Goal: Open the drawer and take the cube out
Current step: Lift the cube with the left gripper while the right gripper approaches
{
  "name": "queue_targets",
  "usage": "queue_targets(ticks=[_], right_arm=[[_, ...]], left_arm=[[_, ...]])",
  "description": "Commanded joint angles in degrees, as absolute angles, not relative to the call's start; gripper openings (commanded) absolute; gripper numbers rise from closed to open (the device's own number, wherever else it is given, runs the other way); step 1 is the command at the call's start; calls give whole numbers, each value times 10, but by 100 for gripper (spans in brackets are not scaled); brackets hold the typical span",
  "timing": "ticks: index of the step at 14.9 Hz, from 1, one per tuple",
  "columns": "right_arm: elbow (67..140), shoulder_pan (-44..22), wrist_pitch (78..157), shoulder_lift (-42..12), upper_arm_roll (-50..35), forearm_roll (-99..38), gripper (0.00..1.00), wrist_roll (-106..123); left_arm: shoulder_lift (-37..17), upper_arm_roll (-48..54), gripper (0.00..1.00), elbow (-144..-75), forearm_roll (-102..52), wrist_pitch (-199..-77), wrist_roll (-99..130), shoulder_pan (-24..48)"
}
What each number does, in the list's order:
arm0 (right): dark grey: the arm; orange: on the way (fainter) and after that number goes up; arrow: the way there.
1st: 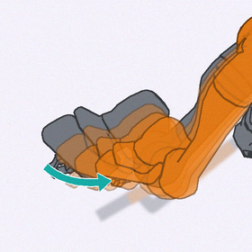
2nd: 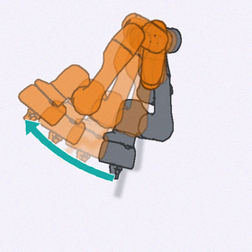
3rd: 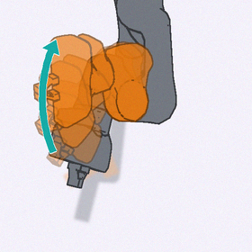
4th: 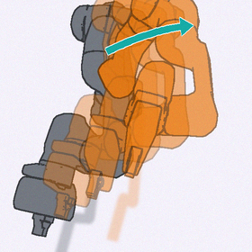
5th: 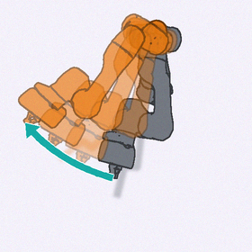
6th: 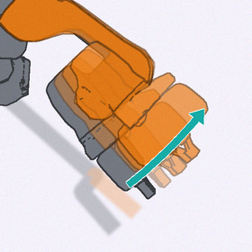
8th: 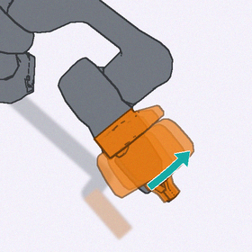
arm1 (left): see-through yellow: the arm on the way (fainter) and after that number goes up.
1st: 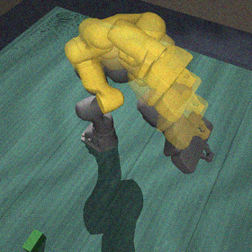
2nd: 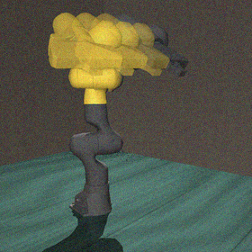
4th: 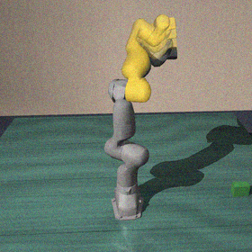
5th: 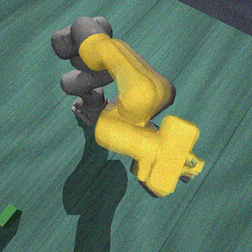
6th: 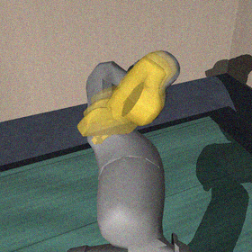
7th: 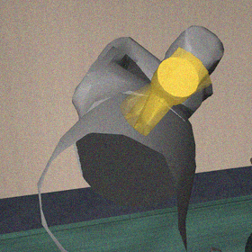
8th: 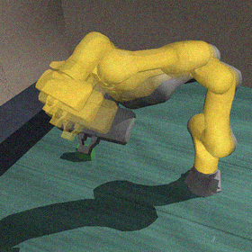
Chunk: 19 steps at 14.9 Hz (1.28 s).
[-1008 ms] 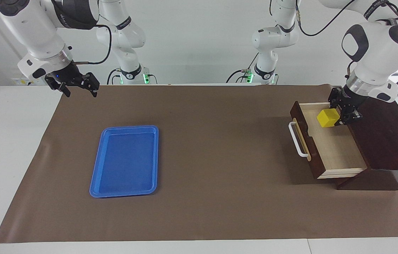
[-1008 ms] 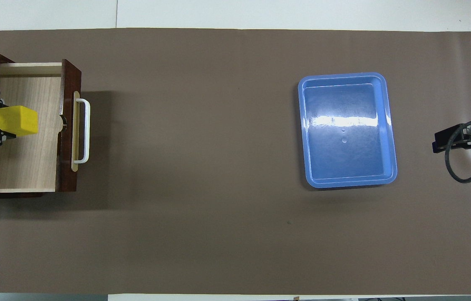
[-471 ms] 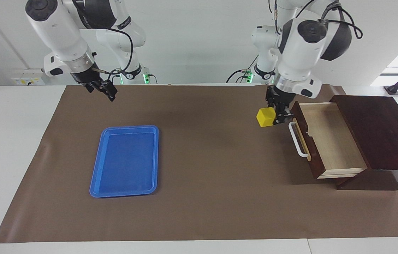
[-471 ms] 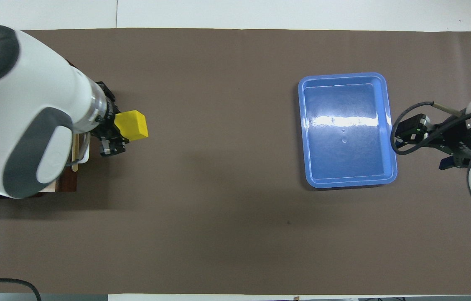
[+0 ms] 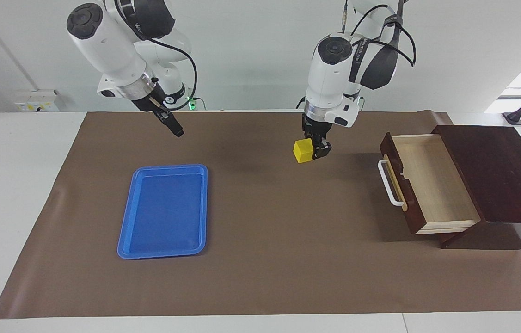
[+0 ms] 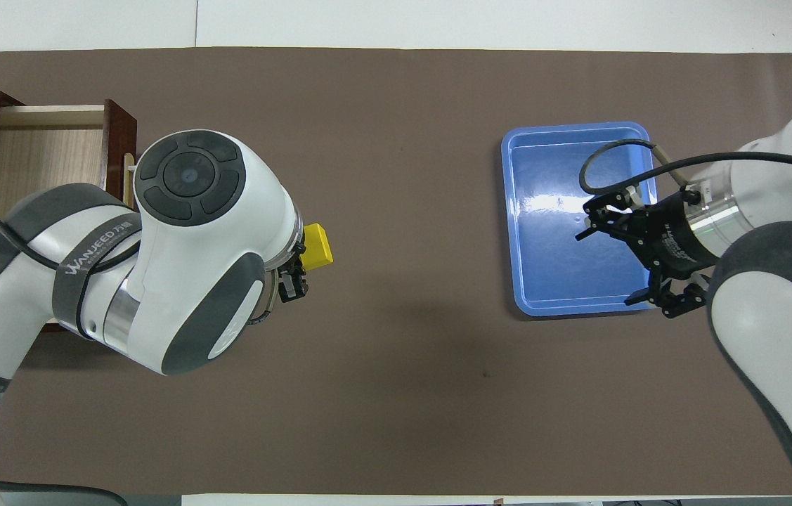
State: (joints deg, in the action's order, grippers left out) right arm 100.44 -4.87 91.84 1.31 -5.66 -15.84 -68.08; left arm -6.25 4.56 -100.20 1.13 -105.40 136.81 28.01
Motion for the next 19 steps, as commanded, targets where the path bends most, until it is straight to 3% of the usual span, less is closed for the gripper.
queue_targets(ticks=[1,9,16,19], right_arm=[[1009,-82,969,-19,-55,-212,100,-799],[1007,-148,1103,-99,-55,-380,100,-918],[947,-196,1085,-177,-56,-423,100,-832],[867,-206,1058,-238,-56,-420,100,-833]], left_arm=[[-55,37,0,-1012,7,-1068,1383,282],[-55,37,0,-1011,8,-1068,1393,284],[-55,38,0,-1011,8,-1079,1390,296],[-57,38,0,-1008,8,-1084,1387,303]])
